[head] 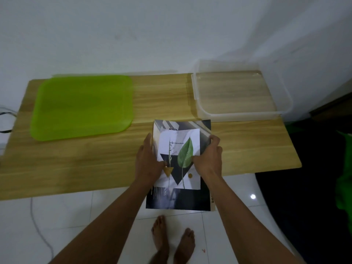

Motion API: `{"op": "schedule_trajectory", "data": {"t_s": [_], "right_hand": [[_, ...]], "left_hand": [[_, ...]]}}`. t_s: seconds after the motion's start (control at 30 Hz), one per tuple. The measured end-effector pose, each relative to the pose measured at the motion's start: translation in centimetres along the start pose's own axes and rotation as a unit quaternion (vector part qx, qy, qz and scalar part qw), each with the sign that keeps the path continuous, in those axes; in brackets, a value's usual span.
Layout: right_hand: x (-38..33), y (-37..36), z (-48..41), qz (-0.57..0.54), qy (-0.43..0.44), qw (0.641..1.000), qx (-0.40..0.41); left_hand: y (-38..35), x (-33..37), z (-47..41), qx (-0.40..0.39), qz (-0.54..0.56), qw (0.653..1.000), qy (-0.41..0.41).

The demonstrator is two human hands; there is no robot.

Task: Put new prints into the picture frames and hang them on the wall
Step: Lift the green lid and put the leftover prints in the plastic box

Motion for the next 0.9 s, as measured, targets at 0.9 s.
{"op": "schedule_trajectory", "data": {"t_s": [0.9], "right_hand": [[-2.3,5.4,2.2,-0.182,0.085,0.978,-0.054]], "left_hand": [[3.5,3.7,0.6,-0.013,0.124,0.992,-0.017]]}}
Point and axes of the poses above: each hand's wrist, its own z-axis away from the middle knuckle, its own y-axis out of the back of the hand, x = y × z, the point moved 4 cm from there along -z, towards the middle knuckle, and after that the axes turned 3 degrees about -y, right-handed, at the moved point
